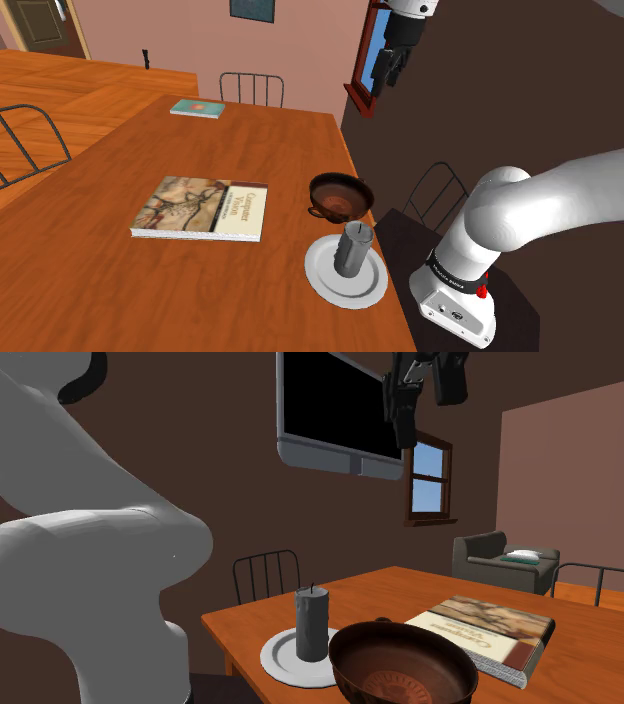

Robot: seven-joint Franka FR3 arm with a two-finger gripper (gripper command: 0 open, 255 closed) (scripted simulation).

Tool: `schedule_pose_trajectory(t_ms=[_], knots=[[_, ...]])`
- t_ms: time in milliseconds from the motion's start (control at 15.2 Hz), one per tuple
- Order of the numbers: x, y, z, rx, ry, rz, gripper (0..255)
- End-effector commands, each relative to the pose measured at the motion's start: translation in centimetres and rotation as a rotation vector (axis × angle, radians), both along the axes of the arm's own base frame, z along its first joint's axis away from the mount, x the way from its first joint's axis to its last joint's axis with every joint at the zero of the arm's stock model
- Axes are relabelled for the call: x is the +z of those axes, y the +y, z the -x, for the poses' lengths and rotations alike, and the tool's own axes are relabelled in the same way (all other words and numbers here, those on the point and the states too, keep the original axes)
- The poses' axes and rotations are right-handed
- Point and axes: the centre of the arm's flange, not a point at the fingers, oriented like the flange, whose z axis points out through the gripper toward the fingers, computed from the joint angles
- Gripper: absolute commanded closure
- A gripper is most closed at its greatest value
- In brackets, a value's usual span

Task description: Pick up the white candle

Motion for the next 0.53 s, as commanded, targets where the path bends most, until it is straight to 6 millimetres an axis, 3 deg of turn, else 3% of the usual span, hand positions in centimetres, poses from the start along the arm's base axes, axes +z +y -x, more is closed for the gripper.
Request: schedule_pose_trajectory(t_ms=[0,462], knots=[[0.0,0.0,0.0,0.0,0.0,0.0,0],[-6.4,4.7,3.8,-0.022,0.014,-0.033,0]])
